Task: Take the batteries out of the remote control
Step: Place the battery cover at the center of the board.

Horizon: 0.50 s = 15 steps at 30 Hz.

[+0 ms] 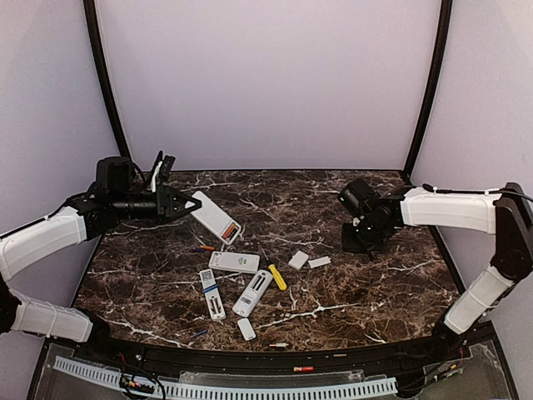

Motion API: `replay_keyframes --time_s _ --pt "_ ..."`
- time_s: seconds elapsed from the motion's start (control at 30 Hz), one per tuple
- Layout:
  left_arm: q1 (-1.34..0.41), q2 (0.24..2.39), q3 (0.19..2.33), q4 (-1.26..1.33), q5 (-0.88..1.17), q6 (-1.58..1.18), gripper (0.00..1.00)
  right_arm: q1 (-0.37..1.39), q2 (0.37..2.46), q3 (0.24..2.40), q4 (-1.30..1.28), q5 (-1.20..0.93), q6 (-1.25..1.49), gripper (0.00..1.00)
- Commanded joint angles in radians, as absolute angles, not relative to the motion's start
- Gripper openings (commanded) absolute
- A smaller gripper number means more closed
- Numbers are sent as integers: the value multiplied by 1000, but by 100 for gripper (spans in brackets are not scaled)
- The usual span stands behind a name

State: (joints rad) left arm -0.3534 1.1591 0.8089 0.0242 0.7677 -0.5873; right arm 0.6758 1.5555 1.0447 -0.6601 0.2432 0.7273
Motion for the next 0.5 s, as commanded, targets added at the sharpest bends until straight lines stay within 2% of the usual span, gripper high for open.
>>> replay_keyframes --time_s 0.0,0.37,0.47 --pt "-378 1169 875 39 804 -565 0 667 1587 1034 -679 286 746 0" --pt "-427 1198 882 39 792 -568 0 658 1702 1048 -669 293 756 0" --pt "-433 1201 883 38 789 -568 0 657 1714 1054 -653 285 754 9"
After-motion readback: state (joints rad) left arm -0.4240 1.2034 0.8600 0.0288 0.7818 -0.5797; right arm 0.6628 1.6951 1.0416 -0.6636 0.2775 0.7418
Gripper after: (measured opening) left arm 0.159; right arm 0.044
